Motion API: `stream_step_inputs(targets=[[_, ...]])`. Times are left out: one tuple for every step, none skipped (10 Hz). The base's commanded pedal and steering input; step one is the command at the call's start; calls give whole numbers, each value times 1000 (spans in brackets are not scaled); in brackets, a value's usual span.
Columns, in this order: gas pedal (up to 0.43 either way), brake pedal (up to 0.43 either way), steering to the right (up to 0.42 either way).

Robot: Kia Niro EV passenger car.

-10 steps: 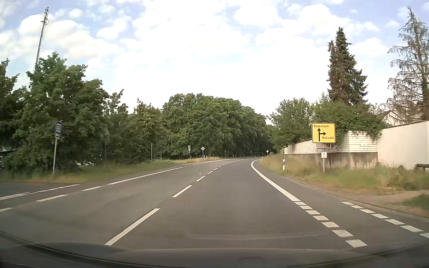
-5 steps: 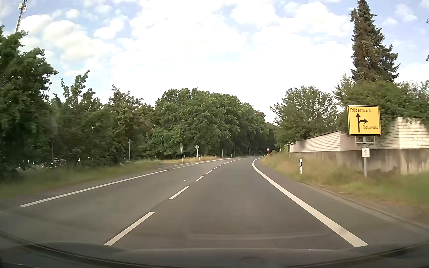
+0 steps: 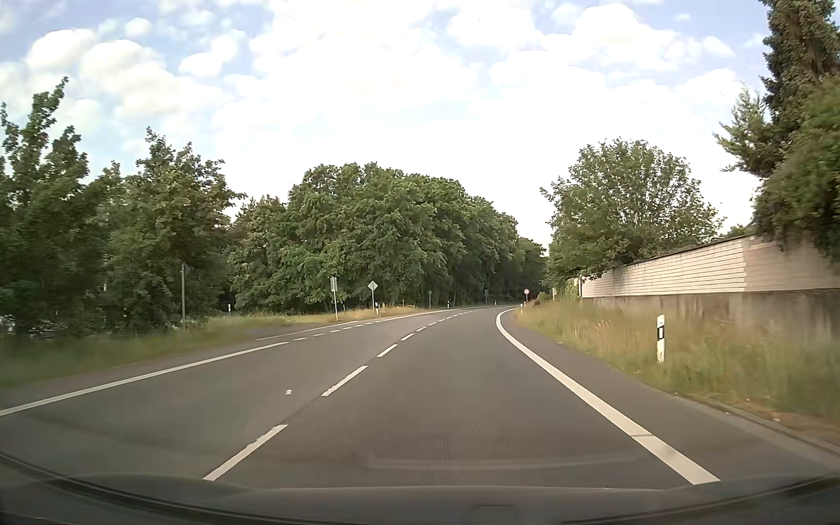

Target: Follow the waypoints while adhering to traffic rules and regulations

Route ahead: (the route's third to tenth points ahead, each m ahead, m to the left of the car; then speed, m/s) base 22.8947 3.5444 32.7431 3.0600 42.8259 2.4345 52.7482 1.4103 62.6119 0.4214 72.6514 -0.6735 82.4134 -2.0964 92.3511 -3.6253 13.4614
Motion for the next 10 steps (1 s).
stream_step_inputs(targets=[[87,30,8],[87,30,9],[87,30,9],[79,30,10],[79,30,10],[79,30,10],[79,30,10],[79,30,10],[67,30,9],[59,30,9]])
